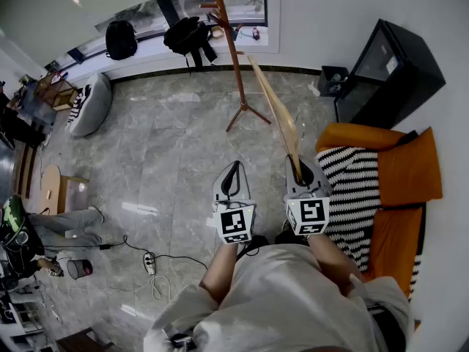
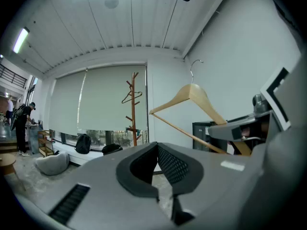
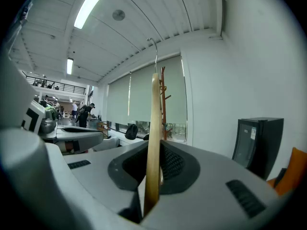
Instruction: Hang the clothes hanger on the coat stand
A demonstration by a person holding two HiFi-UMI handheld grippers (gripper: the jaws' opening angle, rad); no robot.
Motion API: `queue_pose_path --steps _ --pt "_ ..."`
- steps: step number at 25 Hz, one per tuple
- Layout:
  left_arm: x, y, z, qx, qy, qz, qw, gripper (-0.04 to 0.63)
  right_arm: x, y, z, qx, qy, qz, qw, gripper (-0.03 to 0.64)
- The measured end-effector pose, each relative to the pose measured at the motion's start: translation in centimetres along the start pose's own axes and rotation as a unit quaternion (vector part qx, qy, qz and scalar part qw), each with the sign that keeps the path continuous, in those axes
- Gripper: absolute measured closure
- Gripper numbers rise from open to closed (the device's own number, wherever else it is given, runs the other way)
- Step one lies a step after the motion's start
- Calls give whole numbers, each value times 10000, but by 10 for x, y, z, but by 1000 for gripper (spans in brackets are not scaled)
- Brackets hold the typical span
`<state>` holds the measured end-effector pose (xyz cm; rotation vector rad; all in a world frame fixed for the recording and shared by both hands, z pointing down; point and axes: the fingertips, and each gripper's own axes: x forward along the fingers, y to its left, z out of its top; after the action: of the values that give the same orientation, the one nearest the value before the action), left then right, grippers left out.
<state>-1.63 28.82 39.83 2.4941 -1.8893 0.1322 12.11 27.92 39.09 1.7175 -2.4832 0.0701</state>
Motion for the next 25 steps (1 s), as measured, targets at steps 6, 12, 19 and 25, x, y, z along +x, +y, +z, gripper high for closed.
queue_pose_path --steps 6,12,19,25 --pt "-2 7 1 7 -16 -27 10000 586 6 11 1 -50 32 48 10000 589" --pt "-9 21 -5 -18 32 -39 10000 586 14 30 -6 -98 135 244 9996 589" --pt "-28 58 -19 -128 124 40 9998 586 26 61 -18 -169 398 359 9984 589" --pt "-36 82 -28 -207 155 -56 9997 586 36 85 -17 -253 431 403 9979 589"
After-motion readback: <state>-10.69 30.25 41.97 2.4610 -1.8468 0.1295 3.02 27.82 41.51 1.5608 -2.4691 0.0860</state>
